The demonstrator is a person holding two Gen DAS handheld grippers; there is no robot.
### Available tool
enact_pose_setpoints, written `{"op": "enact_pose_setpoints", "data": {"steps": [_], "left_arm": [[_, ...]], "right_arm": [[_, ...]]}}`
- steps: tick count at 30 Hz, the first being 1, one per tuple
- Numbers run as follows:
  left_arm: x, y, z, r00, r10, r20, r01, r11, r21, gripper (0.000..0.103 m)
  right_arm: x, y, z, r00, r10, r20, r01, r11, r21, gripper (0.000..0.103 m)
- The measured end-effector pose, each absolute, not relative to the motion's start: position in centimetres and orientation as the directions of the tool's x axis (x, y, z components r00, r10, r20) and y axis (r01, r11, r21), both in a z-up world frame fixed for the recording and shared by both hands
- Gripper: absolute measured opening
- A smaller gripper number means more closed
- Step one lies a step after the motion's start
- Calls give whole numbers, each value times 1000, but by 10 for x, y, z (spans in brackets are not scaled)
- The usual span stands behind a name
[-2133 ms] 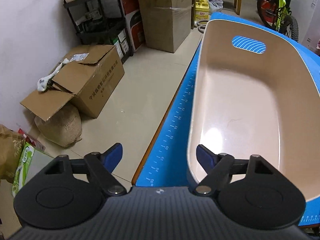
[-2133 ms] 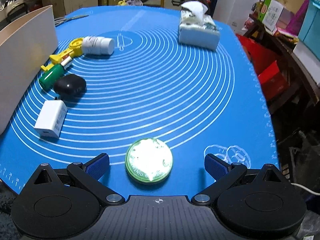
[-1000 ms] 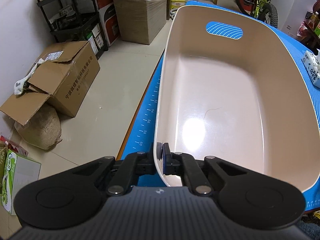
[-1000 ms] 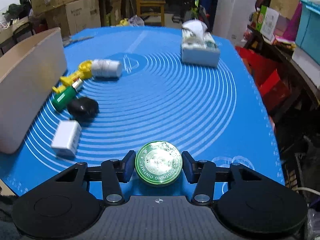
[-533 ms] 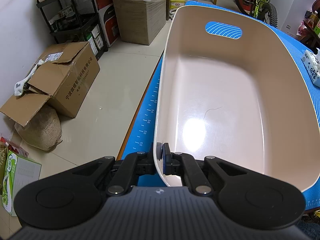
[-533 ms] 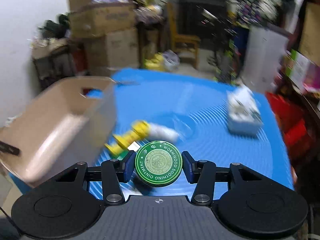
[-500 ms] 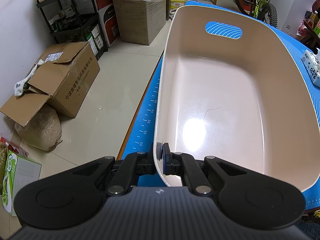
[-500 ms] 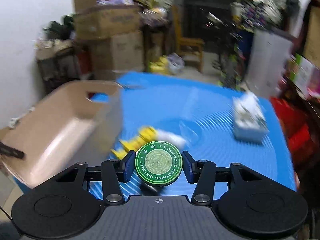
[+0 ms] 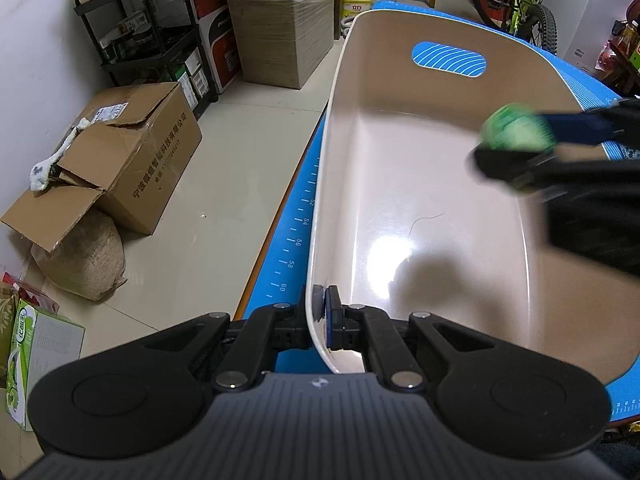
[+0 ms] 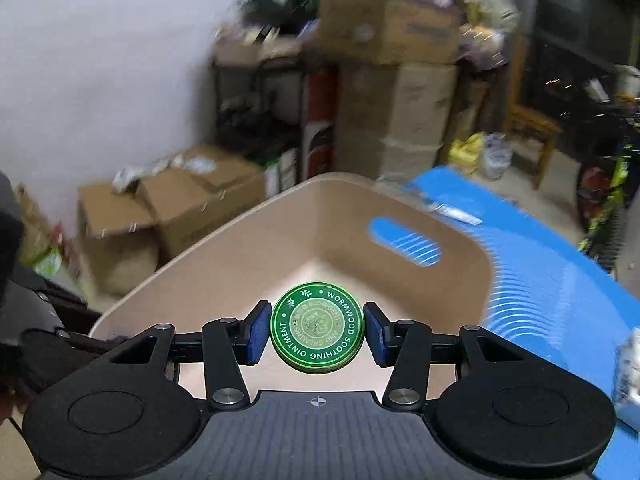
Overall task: Organize rigid objects
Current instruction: 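Carry the green tin with the right tool into the bin and release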
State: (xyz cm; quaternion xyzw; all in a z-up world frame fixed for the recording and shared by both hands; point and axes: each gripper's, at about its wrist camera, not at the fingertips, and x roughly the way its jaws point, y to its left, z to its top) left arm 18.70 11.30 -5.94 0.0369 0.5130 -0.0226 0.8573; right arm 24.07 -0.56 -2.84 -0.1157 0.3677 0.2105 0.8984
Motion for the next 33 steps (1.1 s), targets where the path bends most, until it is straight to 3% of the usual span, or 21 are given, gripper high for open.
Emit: {"op": "enact_pose_setpoints", "data": {"steps": [10,15,19,26,33], "left_arm": [[187,115,-60,470,-4,-883,78,996,36,8],[186,115,-60,470,-6,-883,76,997,34,8],[185,116,-60,467,-8,-884,74,997,31,8],[186,118,-60,463,-13,-886,77,997,25,7],[186,119,-61,463,-18,-886,83,996,23,7]], "right_arm": [[270,37,-83,425,139,-894,-512,852,-111,55],[272,44,-94,377,96,-921,-520,845,-125,56],[272,43,-86,410,137,-902,-510,854,-102,75],[242,-4,-26,544,271,-795,-496,867,-43,78],[236,-89,12,666,208,-716,-387,917,-94,88]]}}
